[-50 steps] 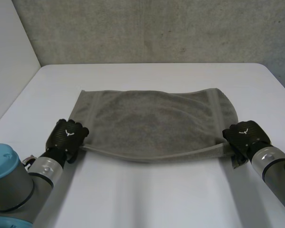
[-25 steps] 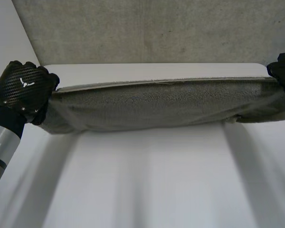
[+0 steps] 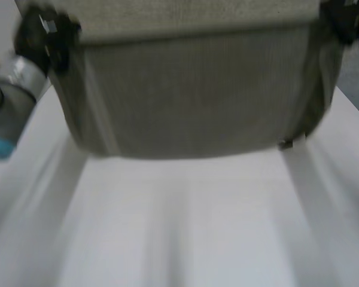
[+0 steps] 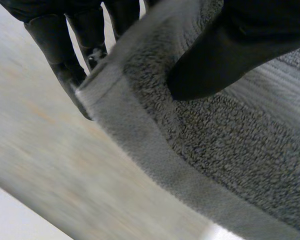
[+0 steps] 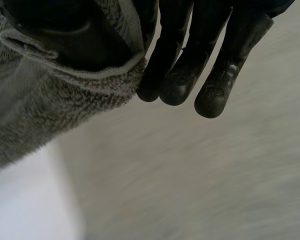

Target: Fold the towel.

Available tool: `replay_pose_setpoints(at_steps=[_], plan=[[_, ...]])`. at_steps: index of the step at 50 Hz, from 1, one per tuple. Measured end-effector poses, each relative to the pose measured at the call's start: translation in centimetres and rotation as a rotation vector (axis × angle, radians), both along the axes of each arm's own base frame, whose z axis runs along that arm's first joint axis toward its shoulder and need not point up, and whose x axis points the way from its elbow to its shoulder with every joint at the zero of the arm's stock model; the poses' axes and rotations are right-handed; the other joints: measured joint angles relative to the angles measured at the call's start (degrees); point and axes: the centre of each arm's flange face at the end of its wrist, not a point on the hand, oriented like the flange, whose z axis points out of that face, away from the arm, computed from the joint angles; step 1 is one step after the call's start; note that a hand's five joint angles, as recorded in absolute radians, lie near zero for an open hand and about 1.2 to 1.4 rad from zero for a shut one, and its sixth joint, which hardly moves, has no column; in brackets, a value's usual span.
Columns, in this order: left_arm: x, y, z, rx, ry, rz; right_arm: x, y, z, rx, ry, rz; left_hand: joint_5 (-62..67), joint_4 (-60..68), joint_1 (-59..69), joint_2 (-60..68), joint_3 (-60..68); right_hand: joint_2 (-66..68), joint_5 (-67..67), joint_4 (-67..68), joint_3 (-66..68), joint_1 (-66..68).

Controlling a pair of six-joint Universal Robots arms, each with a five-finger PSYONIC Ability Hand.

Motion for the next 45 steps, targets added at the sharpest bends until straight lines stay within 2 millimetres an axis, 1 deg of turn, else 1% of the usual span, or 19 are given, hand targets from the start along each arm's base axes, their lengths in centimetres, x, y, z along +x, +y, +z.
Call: replay_pose_setpoints(at_steps=[2, 3, 4, 7, 9, 11, 13, 17, 20, 21, 23, 24, 26, 27, 29, 34, 38, 41, 45], plan=[[-0.2, -0.2, 4.3, -0.116, 0.08, 0.009, 0.5, -0.5, 3.2, -0.156, -0.113, 0.029, 0.0, 0.0, 0.1, 0.0, 0.0, 0.0, 0.1, 0.0, 0.0, 0.0], [-0.2, -0.2, 5.2, -0.138, 0.1, 0.011, 0.6, -0.5, 3.7, -0.18, -0.135, 0.035, 0.0, 0.0, 0.1, 0.0, 0.0, 0.0, 0.1, 0.0, 0.0, 0.0], [-0.2, 0.0, 7.1, -0.186, 0.151, 0.014, 0.7, -0.5, 5.1, -0.238, -0.193, 0.056, 0.0, 0.0, 0.1, 0.0, 0.0, 0.0, 0.2, 0.0, 0.0, 0.0], [0.0, 0.4, 9.6, -0.244, 0.24, 0.013, 0.6, 0.0, 6.9, -0.298, -0.292, 0.102, 0.0, 0.0, 0.1, 0.0, 0.0, 0.0, 0.3, 0.0, 0.0, 0.0], [0.2, 0.7, 10.1, -0.251, 0.279, 0.01, 0.5, 0.3, 7.1, -0.288, -0.323, 0.123, 0.0, 0.0, 0.1, 0.0, 0.0, 0.0, 0.3, 0.0, 0.0, 0.0], [0.3, 0.8, 9.9, -0.234, 0.305, 0.007, 0.5, 0.5, 6.5, -0.236, -0.335, 0.142, 0.0, 0.0, 0.1, 0.0, 0.0, 0.0, 0.3, 0.0, 0.0, 0.0], [0.3, 0.8, 9.0, -0.203, 0.309, 0.008, 0.5, 0.5, 5.5, -0.178, -0.329, 0.152, 0.0, 0.0, 0.1, 0.0, 0.0, 0.0, 0.3, 0.0, 0.0, 0.0], [0.5, 0.6, 4.9, -0.088, 0.282, 0.019, 0.5, 0.4, 2.4, -0.027, -0.296, 0.164, 0.0, 0.0, 0.1, 0.0, 0.1, 0.0, 0.3, 0.0, 0.0, 0.0], [0.8, 0.8, 0.3, 0.039, 0.24, 0.03, 0.4, 0.0, -1.5, 0.119, -0.261, 0.164, 0.0, 0.0, 0.1, 0.0, 0.1, 0.0, 0.3, 0.0, 0.0, 0.0], [0.9, 0.9, -0.3, 0.056, 0.234, 0.031, 0.4, 0.0, -2.1, 0.139, -0.256, 0.163, 0.0, 0.0, 0.1, 0.0, 0.1, 0.0, 0.3, 0.0, 0.0, 0.0], [1.4, 1.3, -3.8, 0.143, 0.205, 0.037, 0.4, 0.1, -5.5, 0.243, -0.228, 0.163, 0.0, 0.0, 0.1, 0.0, 0.1, 0.0, 0.3, 0.0, 0.0, 0.0], [1.5, 1.4, -4.7, 0.165, 0.197, 0.037, 0.4, 0.1, -6.1, 0.262, -0.221, 0.164, 0.0, 0.0, 0.1, 0.0, 0.1, 0.0, 0.3, 0.0, 0.0, 0.0], [2.1, 2.1, -7.7, 0.233, 0.176, 0.038, 0.4, 0.8, -9.7, 0.362, -0.181, 0.167, 0.0, 0.0, 0.1, 0.0, 0.1, 0.0, 0.3, 0.0, 0.0, 0.0], [2.3, 2.3, -8.4, 0.249, 0.17, 0.037, 0.4, 1.1, -10.5, 0.384, -0.17, 0.169, 0.0, 0.0, 0.1, 0.0, 0.1, 0.0, 0.3, 0.0, 0.0, 0.0], [2.7, 3.3, -11.2, 0.308, 0.15, 0.026, 0.4, 2.3, -13.9, 0.47, -0.114, 0.176, 0.0, 0.0, 0.1, 0.0, 0.1, 0.0, 0.3, 0.0, 0.0, 0.0], [3.1, 6.3, -15.3, 0.403, 0.101, -0.021, 0.3, 5.5, -18.9, 0.592, 0.019, 0.185, 0.0, 0.0, 0.2, 0.0, 0.1, 0.0, 0.3, 0.0, 0.0, 0.0], [3.2, 8.7, -16.6, 0.439, 0.052, -0.052, -0.2, 7.8, -19.8, 0.615, 0.095, 0.179, 0.0, 0.0, 0.2, 0.0, 0.2, 0.0, 0.3, 0.0, 0.0, 0.0], [3.4, 10.4, -16.6, 0.439, 0.012, -0.063, -0.9, 9.4, -18.5, 0.586, 0.12, 0.163, 0.0, 0.0, 0.2, 0.0, 0.2, 0.0, 0.3, 0.0, 0.0, 0.0], [4.1, 12.5, -15.6, 0.41, -0.036, -0.058, -2.4, 11.1, -15.4, 0.521, 0.117, 0.12, 0.0, 0.0, 0.2, 0.0, 0.2, 0.0, 0.3, 0.0, 0.0, 0.0]])
